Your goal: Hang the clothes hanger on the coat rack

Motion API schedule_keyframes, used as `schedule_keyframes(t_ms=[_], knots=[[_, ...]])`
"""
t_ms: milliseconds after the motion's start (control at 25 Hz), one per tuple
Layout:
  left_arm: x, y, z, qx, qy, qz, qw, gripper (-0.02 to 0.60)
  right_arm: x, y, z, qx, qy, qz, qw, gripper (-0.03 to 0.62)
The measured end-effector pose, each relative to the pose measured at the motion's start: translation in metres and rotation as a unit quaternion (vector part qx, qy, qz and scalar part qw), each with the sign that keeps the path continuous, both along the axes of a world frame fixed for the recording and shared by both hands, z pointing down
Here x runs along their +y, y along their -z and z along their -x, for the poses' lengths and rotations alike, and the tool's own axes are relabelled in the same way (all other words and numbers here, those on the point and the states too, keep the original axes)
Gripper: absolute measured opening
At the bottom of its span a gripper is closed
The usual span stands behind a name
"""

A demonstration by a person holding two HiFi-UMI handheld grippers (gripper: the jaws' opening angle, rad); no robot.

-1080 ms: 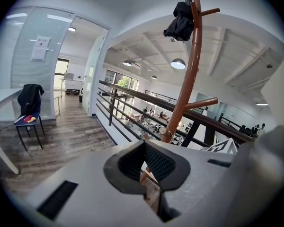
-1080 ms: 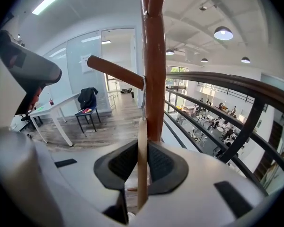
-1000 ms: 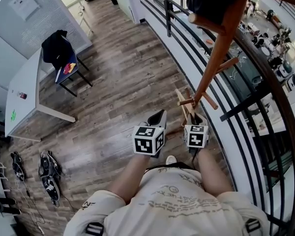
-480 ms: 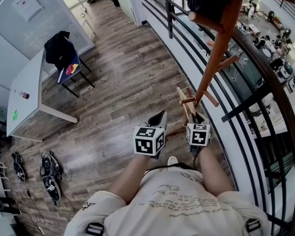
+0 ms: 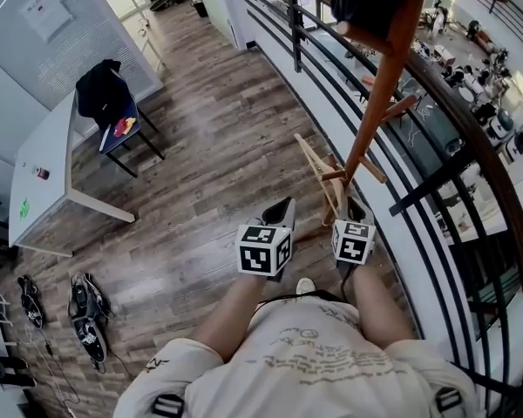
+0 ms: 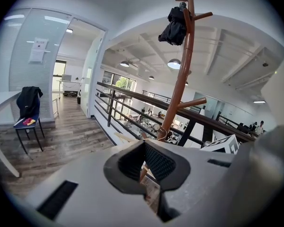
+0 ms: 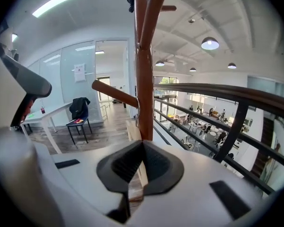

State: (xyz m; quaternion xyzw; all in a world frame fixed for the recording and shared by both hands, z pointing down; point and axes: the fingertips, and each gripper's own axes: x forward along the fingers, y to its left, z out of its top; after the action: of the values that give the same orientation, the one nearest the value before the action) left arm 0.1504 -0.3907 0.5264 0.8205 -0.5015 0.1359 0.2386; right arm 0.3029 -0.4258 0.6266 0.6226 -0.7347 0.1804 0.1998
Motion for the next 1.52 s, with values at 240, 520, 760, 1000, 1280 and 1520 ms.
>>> schedule_keyframes(t_ms=[240,520,760,1000,1280,1520], knots=[[0.006,0.012,0.005,-0.003,-0.017,-0.013,0.9998,0.003,0.011,0.027,0.004,-0.023,-0.021,-0.02,0.999,0.002],[0.012,0.023,0.009,0.004,-0.041,-0.031,0.9986,0.003,0.033,0.073,0.025,-0.032,-0.023,-0.063,0.997,0.002],[0.016,0.045,0.004,0.018,-0.073,-0.058,0.9955,0.004,0.048,0.128,0.042,-0.068,-0.018,-0.107,0.992,0.002],[0.021,0.064,0.002,0.019,-0.095,-0.091,0.9911,0.003,0.065,0.18,0.052,-0.075,-0.02,-0.165,0.983,0.002],[0.028,0.076,0.0,-0.013,-0.105,-0.134,0.9852,0.003,0.087,0.193,0.059,-0.066,-0.023,-0.176,0.982,0.002],[0.034,0.072,-0.005,-0.028,-0.121,-0.144,0.9817,0.003,0.092,0.18,0.06,-0.064,-0.036,-0.161,0.984,0.002]])
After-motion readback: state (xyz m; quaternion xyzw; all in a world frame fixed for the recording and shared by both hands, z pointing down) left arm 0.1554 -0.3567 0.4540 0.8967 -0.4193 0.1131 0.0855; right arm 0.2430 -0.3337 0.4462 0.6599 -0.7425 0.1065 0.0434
